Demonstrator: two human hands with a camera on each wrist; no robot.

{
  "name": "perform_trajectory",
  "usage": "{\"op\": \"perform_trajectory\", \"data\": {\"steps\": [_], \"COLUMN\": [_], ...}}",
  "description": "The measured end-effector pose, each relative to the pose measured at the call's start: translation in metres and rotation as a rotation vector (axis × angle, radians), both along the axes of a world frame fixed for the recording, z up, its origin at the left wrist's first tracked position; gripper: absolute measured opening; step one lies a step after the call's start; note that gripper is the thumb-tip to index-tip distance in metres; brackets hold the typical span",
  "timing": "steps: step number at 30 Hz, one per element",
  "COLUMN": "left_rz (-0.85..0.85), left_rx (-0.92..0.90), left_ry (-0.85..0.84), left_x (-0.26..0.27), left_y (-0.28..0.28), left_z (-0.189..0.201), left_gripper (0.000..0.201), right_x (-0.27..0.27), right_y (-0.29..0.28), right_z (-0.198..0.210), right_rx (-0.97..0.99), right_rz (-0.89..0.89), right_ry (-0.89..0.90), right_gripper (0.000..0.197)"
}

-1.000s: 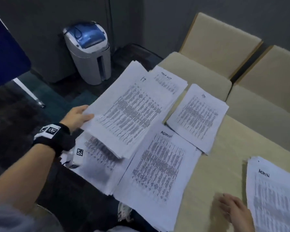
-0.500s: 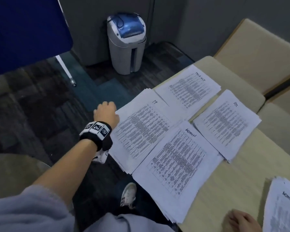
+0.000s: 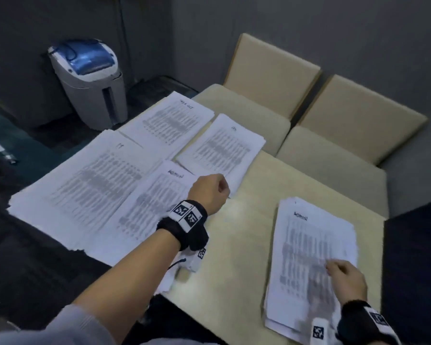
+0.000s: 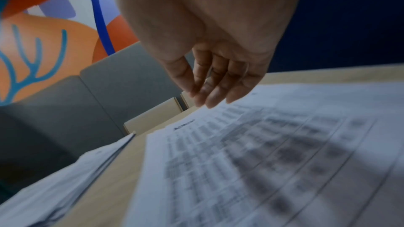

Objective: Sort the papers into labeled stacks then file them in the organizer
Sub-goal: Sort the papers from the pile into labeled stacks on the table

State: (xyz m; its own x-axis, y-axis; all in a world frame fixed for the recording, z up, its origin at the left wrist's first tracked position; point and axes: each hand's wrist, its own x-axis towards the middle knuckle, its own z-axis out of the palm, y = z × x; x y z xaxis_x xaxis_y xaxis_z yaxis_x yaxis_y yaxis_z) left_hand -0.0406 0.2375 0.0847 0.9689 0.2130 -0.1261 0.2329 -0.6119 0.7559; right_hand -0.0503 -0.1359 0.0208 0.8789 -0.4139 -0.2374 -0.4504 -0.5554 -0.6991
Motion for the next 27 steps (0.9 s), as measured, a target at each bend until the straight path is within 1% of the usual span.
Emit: {"op": "perform_trajectory", "data": {"steps": [2, 5, 7, 8, 9, 11, 13, 14, 16, 17, 19, 21, 22, 24, 27], "left_rz": [-0.046, -0.092, -0.109, -0.116, -0.12, -0.113, -0.074, -0.065, -0.097, -0.12, -0.145, -0.122, -0.1, -0.073, -0.091], "left_rx": [-0.011, -0.012, 0.034, 0.058, 0.082, 0.135, 0.236, 0.309, 0.418, 0.417, 0.316, 0.222, 0.209, 0.208, 0.193], "left_ry": [0.065, 0.208, 0.331, 0.382, 0.415, 0.415, 0.358, 0.324, 0.271, 0.261, 0.274, 0.312, 0.324, 0.334, 0.32], "left_x": [0.006, 0.01, 0.008, 0.006, 0.003, 0.001, 0.001, 0.003, 0.007, 0.01, 0.014, 0.02, 0.021, 0.027, 0.032], "left_y": [-0.061, -0.136, -0.172, -0.186, -0.199, -0.217, -0.227, -0.23, -0.233, -0.232, -0.227, -0.222, -0.219, -0.216, -0.213], "left_z": [-0.015, -0.047, -0.066, -0.073, -0.077, -0.079, -0.074, -0.071, -0.065, -0.064, -0.066, -0.07, -0.072, -0.077, -0.083], "left_gripper": [0.01, 0.022, 0.034, 0.037, 0.036, 0.029, 0.017, 0.015, 0.022, 0.027, 0.034, 0.04, 0.042, 0.04, 0.036], "right_x": [-0.002, -0.002, -0.003, -0.004, -0.004, -0.002, 0.003, 0.005, 0.008, 0.009, 0.012, 0.014, 0.014, 0.012, 0.005], "right_y": [-0.037, -0.081, -0.099, -0.104, -0.107, -0.109, -0.109, -0.108, -0.107, -0.107, -0.108, -0.11, -0.111, -0.116, -0.124], "right_z": [-0.002, -0.013, -0.023, -0.027, -0.031, -0.033, -0.033, -0.033, -0.035, -0.036, -0.04, -0.041, -0.04, -0.035, -0.027], "right_rx": [-0.082, -0.148, -0.121, -0.087, -0.048, 0.022, 0.06, 0.072, 0.101, 0.118, 0.153, 0.167, 0.161, 0.111, -0.049], "right_rz": [0.006, 0.031, 0.085, 0.108, 0.121, 0.113, 0.108, 0.106, 0.083, 0.063, 0.019, 0.008, 0.021, 0.038, -0.024], "right_ry": [0.047, 0.105, 0.155, 0.173, 0.179, 0.164, 0.161, 0.162, 0.155, 0.149, 0.143, 0.139, 0.132, 0.111, 0.082], "right_gripper": [0.008, 0.027, 0.037, 0.039, 0.04, 0.04, 0.04, 0.041, 0.04, 0.038, 0.031, 0.024, 0.02, 0.012, 0.005]}}
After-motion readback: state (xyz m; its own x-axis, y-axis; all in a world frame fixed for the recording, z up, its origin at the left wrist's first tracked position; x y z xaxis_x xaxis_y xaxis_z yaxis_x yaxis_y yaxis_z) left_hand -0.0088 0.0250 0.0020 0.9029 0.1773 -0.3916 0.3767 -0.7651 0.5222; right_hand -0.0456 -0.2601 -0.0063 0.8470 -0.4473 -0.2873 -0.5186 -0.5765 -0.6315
